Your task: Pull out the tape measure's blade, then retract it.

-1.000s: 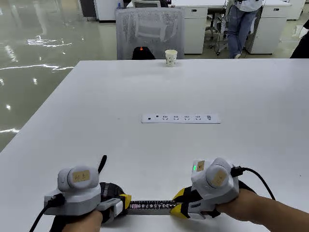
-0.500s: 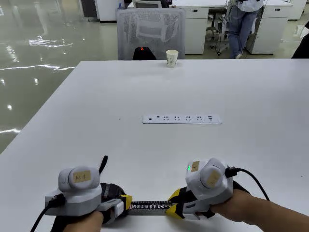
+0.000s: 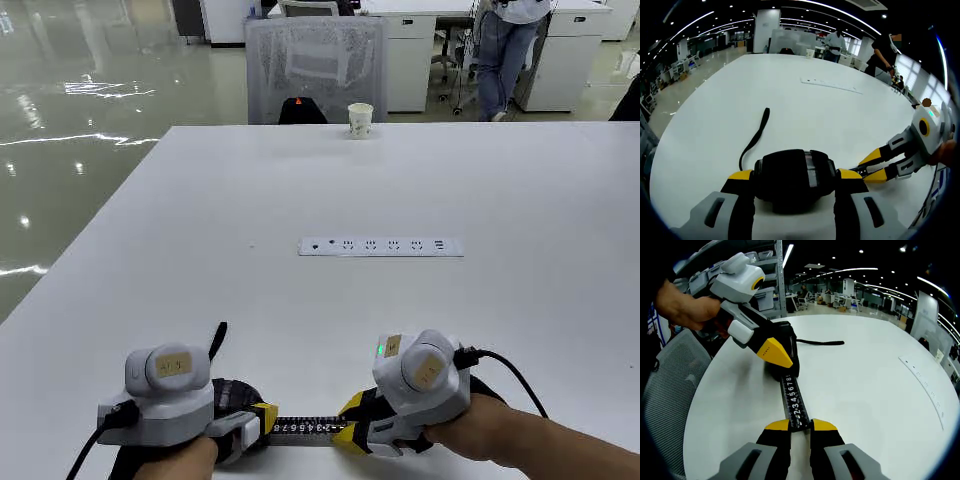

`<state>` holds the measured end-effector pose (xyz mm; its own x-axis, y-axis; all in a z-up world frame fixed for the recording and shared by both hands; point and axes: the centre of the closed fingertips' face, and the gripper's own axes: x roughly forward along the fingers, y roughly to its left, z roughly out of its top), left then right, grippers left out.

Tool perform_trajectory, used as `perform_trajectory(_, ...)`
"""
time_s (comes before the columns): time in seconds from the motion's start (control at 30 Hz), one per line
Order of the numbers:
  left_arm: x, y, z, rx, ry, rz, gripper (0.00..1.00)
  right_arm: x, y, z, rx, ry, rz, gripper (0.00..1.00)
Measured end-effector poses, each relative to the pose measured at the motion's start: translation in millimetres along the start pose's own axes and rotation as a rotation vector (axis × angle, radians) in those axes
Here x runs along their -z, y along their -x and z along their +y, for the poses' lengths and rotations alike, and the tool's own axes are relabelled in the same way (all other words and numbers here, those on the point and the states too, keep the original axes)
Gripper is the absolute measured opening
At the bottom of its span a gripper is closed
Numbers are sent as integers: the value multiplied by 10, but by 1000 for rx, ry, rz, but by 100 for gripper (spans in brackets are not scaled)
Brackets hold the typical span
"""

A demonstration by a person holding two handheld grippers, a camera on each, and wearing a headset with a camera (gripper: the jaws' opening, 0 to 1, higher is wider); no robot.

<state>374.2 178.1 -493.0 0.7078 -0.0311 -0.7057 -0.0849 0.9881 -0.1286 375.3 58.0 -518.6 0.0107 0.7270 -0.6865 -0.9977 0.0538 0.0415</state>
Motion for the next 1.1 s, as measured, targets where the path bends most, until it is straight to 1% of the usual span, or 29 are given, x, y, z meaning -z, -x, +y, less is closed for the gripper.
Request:
perform_trajectory(0.67, 5, 5, 2, 4, 1, 6, 59, -142, -173, 52, -10, 3, -13, 10)
perform_trajectory(1.1, 5, 5, 3, 7, 3, 9, 59, -233, -262, 85, -18, 18, -12, 10)
